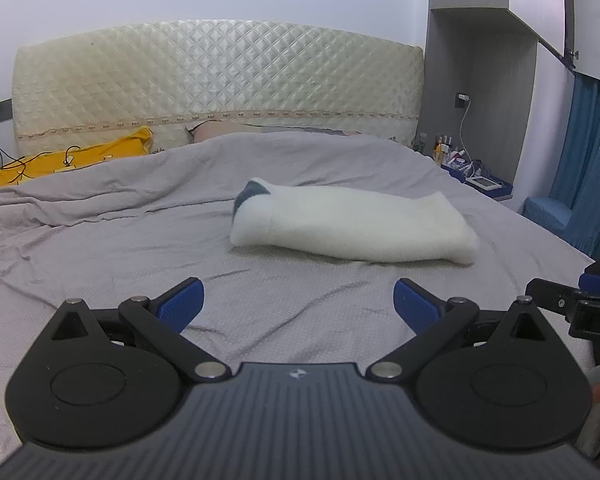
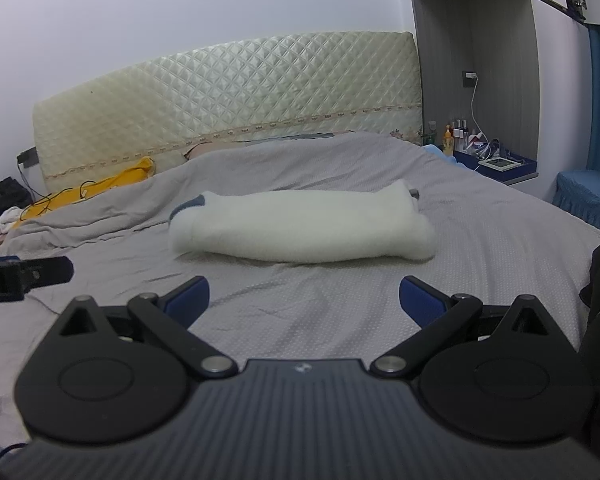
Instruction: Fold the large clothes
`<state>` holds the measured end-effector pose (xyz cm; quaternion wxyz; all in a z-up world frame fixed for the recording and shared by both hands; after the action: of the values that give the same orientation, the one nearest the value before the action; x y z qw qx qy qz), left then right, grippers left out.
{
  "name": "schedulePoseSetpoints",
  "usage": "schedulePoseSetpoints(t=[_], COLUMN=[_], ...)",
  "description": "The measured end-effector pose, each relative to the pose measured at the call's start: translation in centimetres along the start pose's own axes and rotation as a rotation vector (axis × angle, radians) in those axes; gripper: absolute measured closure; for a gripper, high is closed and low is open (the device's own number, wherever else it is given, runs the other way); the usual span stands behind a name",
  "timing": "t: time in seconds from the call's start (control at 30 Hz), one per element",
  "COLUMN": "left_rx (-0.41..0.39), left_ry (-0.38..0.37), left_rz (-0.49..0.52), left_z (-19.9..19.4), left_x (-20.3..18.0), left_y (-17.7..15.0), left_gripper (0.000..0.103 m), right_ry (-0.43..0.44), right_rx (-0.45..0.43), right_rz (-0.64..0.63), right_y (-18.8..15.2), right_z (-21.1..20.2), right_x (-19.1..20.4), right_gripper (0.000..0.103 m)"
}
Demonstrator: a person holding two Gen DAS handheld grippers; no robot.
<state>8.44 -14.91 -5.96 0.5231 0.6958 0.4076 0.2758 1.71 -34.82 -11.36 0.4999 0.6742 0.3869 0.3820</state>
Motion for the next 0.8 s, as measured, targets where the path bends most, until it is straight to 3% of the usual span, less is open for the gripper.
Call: schedulePoseSetpoints(t=[0.8], left_rx=[-0.008], left_ry=[-0.007], left_rz=[0.020], left_z=[0.05], left_x=[0.25], left_y=[-0.15], left_gripper=[0.001], right_ry=[0.000], right_rx=[-0.005], right_rz=[0.001], right_y=[-0.17], right_z=[-0.19], right_x=[0.19], right_gripper=[0.000])
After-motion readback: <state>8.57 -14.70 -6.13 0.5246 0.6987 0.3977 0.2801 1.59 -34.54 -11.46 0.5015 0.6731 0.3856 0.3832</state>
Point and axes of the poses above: each gripper's, at about its wrist camera, not at the fingertips, and z roughly the way its jaws point, x to its left, y to its top, the point moved 5 cm from there along z, roughly the way its jaws point, and after that the axes turned 8 degrees about -x, right-handed, at the moved point
